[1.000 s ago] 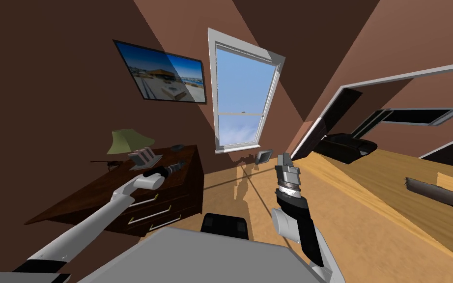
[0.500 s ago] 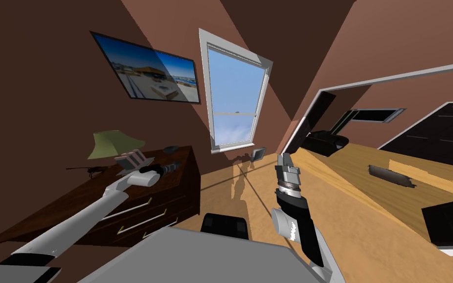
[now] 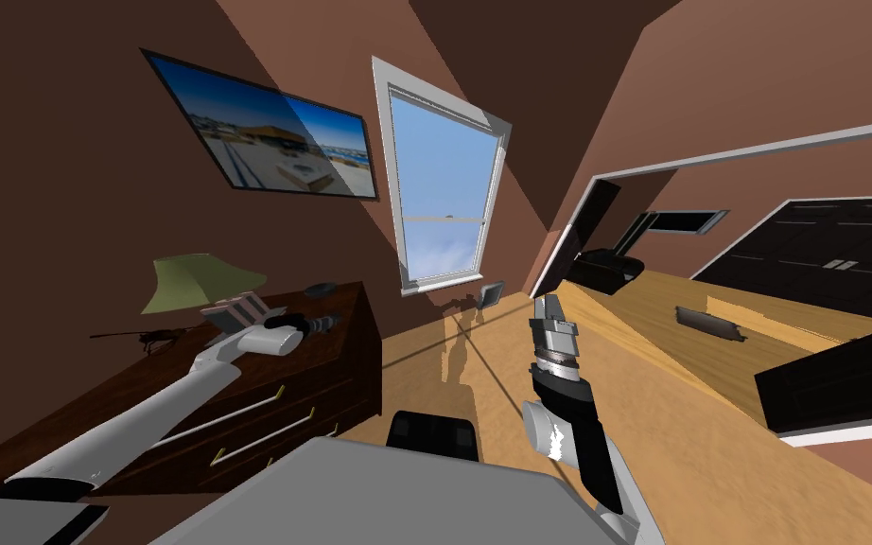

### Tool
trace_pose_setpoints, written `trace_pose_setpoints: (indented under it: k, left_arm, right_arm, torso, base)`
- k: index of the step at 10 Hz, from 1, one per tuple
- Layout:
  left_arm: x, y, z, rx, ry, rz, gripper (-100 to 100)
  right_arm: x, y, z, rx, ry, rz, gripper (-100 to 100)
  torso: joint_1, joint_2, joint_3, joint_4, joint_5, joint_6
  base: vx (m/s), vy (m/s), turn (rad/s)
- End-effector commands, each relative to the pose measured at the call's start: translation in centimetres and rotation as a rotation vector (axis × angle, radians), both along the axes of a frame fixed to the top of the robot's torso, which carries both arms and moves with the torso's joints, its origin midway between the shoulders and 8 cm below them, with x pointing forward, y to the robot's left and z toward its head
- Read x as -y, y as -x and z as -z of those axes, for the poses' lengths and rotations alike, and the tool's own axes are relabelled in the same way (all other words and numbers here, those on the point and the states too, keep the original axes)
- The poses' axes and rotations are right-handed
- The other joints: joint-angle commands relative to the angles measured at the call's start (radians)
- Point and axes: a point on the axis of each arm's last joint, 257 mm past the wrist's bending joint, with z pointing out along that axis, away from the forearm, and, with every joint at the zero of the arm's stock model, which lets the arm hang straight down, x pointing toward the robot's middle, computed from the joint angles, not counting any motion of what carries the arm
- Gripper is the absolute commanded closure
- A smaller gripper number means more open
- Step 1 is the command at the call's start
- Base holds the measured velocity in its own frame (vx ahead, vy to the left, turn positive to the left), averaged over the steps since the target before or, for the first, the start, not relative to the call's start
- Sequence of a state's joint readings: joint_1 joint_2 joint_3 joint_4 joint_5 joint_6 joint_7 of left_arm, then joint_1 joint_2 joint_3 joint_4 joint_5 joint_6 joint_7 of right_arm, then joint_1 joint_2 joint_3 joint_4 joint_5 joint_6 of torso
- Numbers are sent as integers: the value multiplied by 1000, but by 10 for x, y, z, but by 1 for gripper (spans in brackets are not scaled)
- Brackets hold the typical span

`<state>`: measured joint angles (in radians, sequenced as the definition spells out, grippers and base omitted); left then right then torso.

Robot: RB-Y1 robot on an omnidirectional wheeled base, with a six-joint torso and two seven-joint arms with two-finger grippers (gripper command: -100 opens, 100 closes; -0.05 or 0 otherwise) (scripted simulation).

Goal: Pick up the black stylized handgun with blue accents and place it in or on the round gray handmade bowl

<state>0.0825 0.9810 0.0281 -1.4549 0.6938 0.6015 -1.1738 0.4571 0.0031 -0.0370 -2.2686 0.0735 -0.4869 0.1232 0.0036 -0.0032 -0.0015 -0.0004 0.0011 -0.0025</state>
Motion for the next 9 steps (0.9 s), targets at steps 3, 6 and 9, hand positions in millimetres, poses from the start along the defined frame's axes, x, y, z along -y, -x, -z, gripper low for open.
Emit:
trace_pose_setpoints:
  k: [3, 6, 9]
  left_arm:
    - [-6, 1, 5, 2, -2, -12, 100]
    - [-6, 1, 4, 1, -4, -11, 100]
    - [0, 0, 0, 0, 0, 0, 100]
  right_arm:
    - [0, 0, 0, 0, 0, 0, 0]
    - [0, 0, 0, 0, 0, 0, 0]
    - [0, 0, 0, 0, 0, 0, 0]
  torso:
    - [1, -1, -1, 0, 0, 0]
    - [0, -1, -1, 0, 1, 0]
    - [0, -1, -1, 0, 0, 0]
  base:
    - [6, 11, -68]
    - [0, 0, 0]
    - [-2, -4, 41]
